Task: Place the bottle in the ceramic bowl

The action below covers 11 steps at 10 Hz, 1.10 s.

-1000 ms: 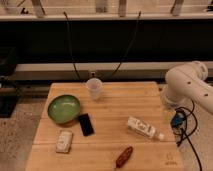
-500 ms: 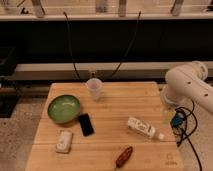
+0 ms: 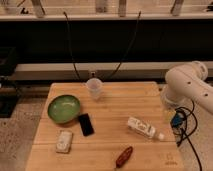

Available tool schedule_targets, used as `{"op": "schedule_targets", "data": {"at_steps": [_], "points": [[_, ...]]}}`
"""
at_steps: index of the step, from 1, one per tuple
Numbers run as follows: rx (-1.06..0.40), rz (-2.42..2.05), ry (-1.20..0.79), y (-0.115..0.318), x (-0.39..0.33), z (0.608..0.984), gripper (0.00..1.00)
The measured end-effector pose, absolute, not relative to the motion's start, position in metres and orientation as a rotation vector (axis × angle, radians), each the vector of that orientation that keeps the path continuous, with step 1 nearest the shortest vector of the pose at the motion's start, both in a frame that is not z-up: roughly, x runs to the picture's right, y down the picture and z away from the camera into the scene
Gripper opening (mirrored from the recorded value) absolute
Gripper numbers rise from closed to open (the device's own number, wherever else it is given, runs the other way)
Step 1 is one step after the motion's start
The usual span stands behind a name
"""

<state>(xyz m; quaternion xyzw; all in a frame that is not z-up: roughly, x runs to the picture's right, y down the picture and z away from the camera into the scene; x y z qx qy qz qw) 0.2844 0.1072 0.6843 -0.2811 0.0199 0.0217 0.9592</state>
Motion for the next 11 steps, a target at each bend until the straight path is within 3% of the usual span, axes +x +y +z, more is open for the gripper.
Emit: {"op": "schedule_targets", "data": {"at_steps": [11], "points": [[-0.590,-0.046,-0.031,0.168,0.256,0.733,0.80]]}}
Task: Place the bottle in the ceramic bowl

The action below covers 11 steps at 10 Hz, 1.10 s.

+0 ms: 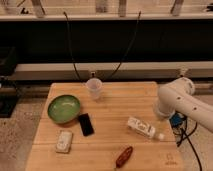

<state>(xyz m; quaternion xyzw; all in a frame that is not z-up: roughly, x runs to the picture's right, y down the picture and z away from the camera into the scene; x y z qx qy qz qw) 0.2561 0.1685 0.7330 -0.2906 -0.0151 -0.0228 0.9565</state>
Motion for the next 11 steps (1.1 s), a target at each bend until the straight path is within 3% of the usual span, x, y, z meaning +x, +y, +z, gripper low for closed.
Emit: {"op": "schedule_targets", "data": {"at_steps": [11], "points": [[-0.623,-0.120,-0.076,0.203,0.232,0.757,0.80]]}}
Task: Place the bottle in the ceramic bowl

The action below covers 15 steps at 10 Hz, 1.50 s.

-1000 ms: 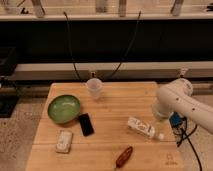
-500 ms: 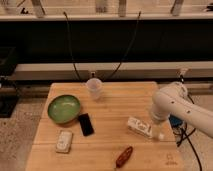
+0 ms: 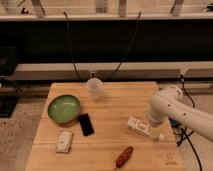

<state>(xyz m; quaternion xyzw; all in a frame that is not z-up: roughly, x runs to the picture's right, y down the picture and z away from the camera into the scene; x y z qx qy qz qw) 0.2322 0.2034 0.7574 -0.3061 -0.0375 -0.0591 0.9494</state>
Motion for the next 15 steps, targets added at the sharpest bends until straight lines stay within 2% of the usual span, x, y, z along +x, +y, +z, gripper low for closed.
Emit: {"op": "schedule_targets", "data": {"at_steps": [15], "points": [[-0.652,-0.163,-0.116,0.236,0.231,0.787,0.80]]}}
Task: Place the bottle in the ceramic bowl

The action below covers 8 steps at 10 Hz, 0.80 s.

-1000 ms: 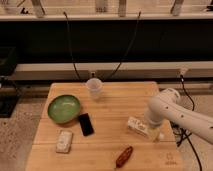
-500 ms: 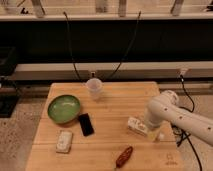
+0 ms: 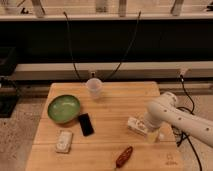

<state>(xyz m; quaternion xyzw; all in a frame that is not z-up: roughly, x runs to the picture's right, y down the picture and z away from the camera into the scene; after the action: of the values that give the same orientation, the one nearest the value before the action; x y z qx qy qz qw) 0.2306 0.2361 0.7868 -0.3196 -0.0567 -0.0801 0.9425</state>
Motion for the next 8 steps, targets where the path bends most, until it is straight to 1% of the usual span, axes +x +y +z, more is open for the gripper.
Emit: {"op": "schedule_targets", "data": {"at_steps": [5,6,8], "points": [[-0.653,-0.172,-0.119,0.2419,0.2313,0.7928,0.80],[-0.654,-0.172,-0.119,0.2423,0.2320,0.7935,0.76],[-0.651,-0.170,-0.123,0.2432,0.2333,0.7956,0.58]]}}
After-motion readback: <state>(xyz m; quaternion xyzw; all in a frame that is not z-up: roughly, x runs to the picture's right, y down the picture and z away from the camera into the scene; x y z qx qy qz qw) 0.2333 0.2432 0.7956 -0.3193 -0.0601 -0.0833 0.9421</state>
